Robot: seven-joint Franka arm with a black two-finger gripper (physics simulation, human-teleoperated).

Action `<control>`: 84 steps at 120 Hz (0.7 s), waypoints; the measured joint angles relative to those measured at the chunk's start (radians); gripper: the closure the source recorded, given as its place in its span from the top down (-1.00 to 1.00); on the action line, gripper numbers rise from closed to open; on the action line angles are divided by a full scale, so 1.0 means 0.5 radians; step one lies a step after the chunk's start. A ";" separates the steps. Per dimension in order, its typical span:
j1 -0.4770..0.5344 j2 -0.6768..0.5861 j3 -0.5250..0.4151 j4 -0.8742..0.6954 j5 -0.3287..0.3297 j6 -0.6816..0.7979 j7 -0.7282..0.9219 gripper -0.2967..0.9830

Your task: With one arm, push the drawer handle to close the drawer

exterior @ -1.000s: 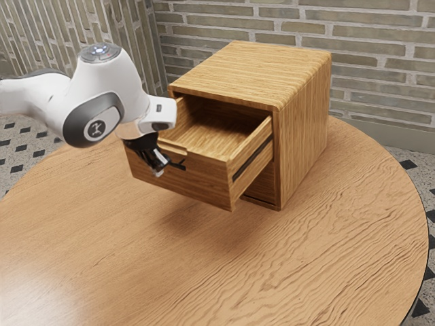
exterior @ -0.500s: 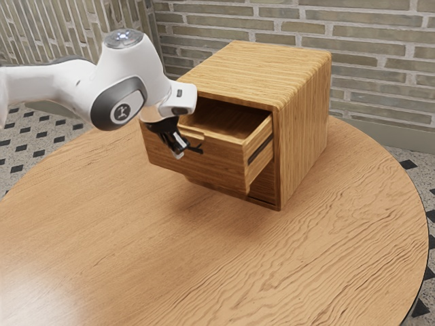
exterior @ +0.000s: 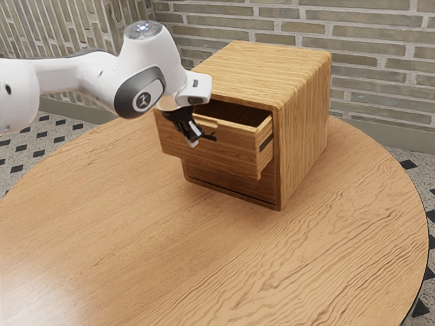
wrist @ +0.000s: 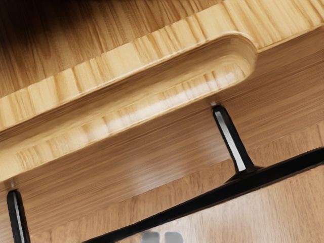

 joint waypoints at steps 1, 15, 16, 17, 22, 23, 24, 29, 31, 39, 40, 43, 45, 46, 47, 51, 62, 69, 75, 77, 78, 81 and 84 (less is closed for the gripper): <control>0.000 0.007 0.000 0.009 0.000 -0.001 0.002 -0.68; -0.003 0.074 0.000 0.096 -0.002 -0.015 0.029 -0.69; -0.003 0.079 0.000 0.102 -0.001 -0.016 0.031 -0.69; -0.004 0.085 0.000 0.110 -0.001 -0.018 0.033 -0.69; -0.004 0.112 0.000 0.150 -0.001 -0.027 0.042 -0.69; -0.004 0.119 0.000 0.160 -0.001 -0.030 0.044 -0.69; -0.004 0.125 0.000 0.168 -0.001 -0.032 0.046 -0.69; -0.004 0.148 0.000 0.199 -0.002 -0.041 0.055 -0.69; -0.004 0.158 0.000 0.212 -0.002 -0.044 0.059 -0.69; -0.004 0.200 0.000 0.265 -0.003 -0.057 0.074 -0.70; -0.004 0.205 0.000 0.271 -0.004 -0.058 0.076 -0.69; -0.003 0.223 0.001 0.288 -0.004 -0.062 0.082 -0.69; -0.003 0.234 0.004 0.300 -0.005 -0.065 0.086 -0.69; -0.005 0.240 0.008 0.307 -0.006 -0.066 0.088 -0.70; -0.005 0.247 0.012 0.318 -0.007 -0.067 0.091 -0.70; -0.006 0.274 0.021 0.353 -0.011 -0.072 0.102 -0.72; -0.004 0.339 0.033 0.441 -0.015 -0.087 0.131 -0.69; -0.004 0.381 0.036 0.491 -0.015 -0.095 0.147 -0.69; -0.006 0.413 0.036 0.531 -0.015 -0.101 0.161 -0.69; -0.006 0.421 0.036 0.542 -0.014 -0.102 0.165 -0.69; -0.007 0.424 0.036 0.547 -0.014 -0.103 0.167 -0.69; -0.008 0.436 0.036 0.566 -0.014 -0.105 0.173 -0.69; -0.009 0.445 0.037 0.582 -0.013 -0.107 0.180 -0.69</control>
